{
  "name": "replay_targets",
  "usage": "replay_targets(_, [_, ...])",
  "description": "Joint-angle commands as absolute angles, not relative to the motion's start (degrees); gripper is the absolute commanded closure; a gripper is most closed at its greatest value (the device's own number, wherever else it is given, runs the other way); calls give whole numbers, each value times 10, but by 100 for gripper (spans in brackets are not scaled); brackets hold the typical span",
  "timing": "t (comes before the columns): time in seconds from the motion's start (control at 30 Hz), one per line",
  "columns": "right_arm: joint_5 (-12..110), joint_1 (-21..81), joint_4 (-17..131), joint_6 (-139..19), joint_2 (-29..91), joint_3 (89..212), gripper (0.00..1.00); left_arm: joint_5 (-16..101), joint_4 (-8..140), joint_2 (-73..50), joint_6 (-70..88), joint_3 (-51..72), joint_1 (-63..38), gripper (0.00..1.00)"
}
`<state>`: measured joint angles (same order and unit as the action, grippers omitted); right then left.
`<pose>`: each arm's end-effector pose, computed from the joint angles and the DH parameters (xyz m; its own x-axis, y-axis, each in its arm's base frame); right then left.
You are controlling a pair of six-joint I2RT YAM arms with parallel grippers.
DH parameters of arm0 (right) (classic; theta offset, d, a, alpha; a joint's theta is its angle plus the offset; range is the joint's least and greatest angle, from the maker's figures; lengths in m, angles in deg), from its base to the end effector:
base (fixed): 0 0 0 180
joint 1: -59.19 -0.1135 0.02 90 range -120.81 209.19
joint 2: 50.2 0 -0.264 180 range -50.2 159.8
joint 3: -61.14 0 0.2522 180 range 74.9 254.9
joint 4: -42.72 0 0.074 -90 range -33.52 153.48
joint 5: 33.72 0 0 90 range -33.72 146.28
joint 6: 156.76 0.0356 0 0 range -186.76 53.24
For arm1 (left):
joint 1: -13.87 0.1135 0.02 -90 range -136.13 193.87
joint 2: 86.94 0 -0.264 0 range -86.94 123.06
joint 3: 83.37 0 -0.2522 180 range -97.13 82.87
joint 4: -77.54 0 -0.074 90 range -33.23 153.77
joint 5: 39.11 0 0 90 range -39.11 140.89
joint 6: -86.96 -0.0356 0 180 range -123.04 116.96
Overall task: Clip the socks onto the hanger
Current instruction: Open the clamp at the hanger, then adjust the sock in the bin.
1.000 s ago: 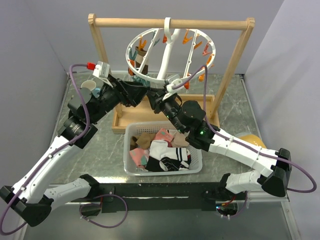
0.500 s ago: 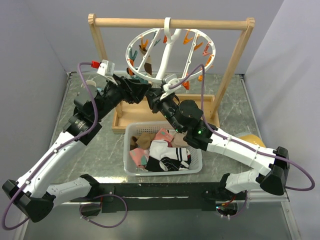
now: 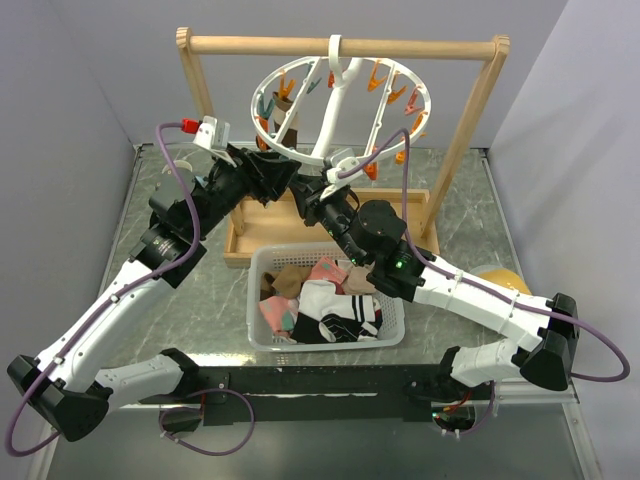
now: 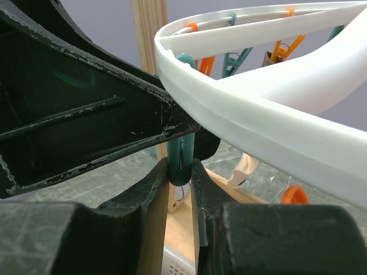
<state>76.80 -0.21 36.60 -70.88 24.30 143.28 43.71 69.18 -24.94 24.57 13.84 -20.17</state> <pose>0.1653 0.2550 0.4270 0.1662 0.1489 -0.9748 -0.6225 0.7825 0.0134 0.1952 -0.1372 0.4596 -0.1462 -0.4561 -0.8778 0.6644 0.6121 -0.4287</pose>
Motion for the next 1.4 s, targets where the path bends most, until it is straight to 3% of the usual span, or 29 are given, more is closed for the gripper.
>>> replay_targets(0.0, [778,-8,354,-711,239,1451,100,453,750,-251,244,123,-200,43])
replay_targets(0.13, [778,-8,356,-709,240,1451,100,456,759,-250,246,126,-200,54])
replay_targets(0.17, [778,-8,356,-706,240,1449,100,457,760,-252,248,128,-198,66])
replay_targets(0.27, [778,-8,358,-705,242,1452,100,458,758,-255,250,133,-198,83])
replay_targets(0.4, [778,-8,360,-704,242,1456,100,454,759,-259,252,141,-195,99])
replay_targets(0.53, [787,-8,366,-702,242,1460,97,448,757,-263,254,145,-193,99])
replay_targets(0.57, [789,-8,368,-701,235,1459,92,448,757,-265,253,146,-192,99])
replay_targets(0.6, [791,-8,368,-699,230,1457,80,447,757,-265,253,147,-193,99])
replay_targets(0.7, [786,-8,378,-691,194,1434,64,446,757,-268,248,151,-192,99])
replay_targets(1.07, [784,-8,562,-559,-8,1267,61,438,746,-279,208,160,-191,99])
replay_targets(1.3, [786,-9,698,-371,9,1181,61,431,724,-280,177,161,-192,99])
replay_targets(1.37, [782,-8,702,-308,10,1139,57,426,720,-281,172,162,-192,99])
